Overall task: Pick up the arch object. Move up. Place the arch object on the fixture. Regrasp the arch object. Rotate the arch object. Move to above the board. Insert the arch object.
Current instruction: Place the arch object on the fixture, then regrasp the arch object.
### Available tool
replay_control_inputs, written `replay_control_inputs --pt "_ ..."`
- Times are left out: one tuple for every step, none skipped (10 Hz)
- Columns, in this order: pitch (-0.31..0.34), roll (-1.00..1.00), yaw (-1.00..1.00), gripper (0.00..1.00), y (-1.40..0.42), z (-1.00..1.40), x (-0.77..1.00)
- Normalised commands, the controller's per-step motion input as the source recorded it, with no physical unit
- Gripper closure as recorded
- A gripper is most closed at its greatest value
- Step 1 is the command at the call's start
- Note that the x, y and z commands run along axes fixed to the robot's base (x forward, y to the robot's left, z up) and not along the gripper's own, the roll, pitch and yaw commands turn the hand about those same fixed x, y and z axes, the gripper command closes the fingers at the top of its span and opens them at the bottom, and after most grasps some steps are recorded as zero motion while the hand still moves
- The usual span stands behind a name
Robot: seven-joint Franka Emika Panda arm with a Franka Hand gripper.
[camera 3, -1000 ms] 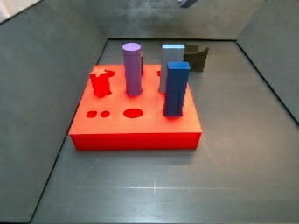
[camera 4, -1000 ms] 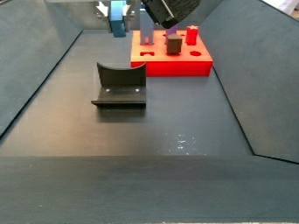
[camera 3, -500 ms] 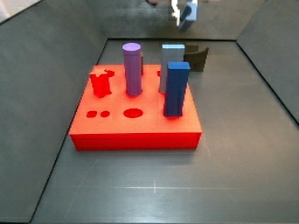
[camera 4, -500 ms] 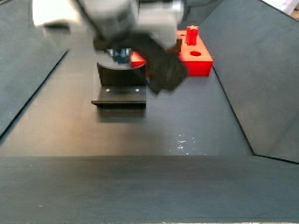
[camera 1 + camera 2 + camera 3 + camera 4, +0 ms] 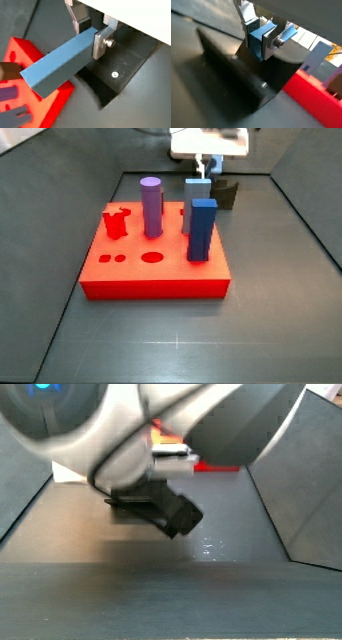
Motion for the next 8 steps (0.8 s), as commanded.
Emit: replay_control_inputs --pt "0.014 -0.16 -0.10 1.00 0.10 -0.84 0.15" --pt "0.003 -0.14 -0.10 1.00 0.08 -0.60 0.12" --pt "-0.006 -0.14 -0.09 1.00 0.06 -0.45 0.10" --pt "-0.006 -0.12 -0.08 1.00 0.04 -0.34 0.08" --pt "0.000 0.00 0.00 0.00 0.00 0.00 0.00" --pt "-0.074 -0.01 0.02 0.00 0.00 1.00 0.00" --pt "-0.070 -0.01 0.02 0.00 0.00 1.00 0.00" --pt "-0.052 0.01 0.05 0.00 0.00 1.00 -0.03"
